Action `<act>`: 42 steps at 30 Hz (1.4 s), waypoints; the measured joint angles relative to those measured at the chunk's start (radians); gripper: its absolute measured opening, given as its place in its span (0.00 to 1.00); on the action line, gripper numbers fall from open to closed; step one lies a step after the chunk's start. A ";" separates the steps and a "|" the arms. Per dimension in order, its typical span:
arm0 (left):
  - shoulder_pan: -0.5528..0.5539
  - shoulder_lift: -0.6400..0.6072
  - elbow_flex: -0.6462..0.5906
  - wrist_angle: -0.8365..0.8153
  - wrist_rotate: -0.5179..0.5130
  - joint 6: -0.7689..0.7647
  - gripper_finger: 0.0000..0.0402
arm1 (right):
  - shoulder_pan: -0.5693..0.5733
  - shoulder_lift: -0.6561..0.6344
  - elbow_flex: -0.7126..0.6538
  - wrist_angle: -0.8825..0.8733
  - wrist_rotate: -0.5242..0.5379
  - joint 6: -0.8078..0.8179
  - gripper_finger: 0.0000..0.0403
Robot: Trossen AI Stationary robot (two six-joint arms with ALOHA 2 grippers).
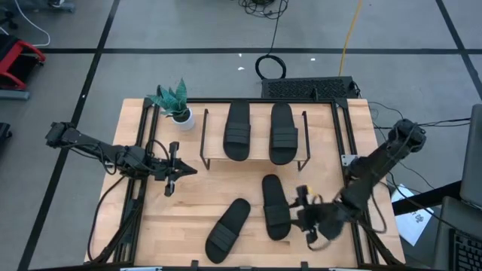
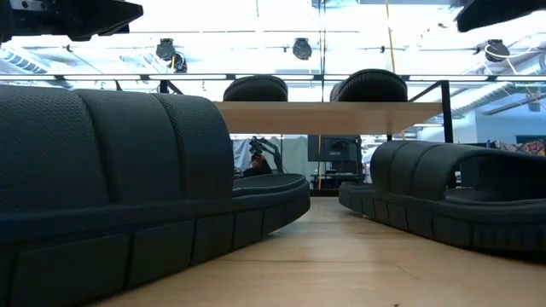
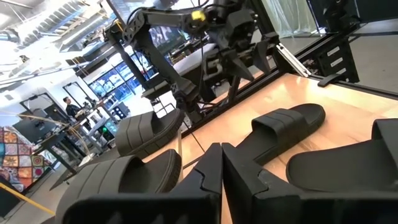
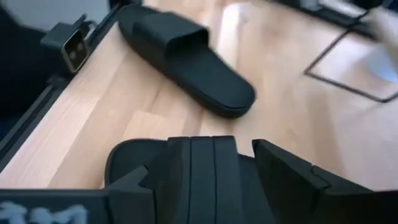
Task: Pick and place slides into the shelf
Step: Put the black slipper under the shelf
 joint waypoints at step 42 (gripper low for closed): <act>0.000 0.000 0.000 0.001 0.000 -0.015 0.05 | 0.112 0.639 0.525 -0.599 0.136 0.579 0.03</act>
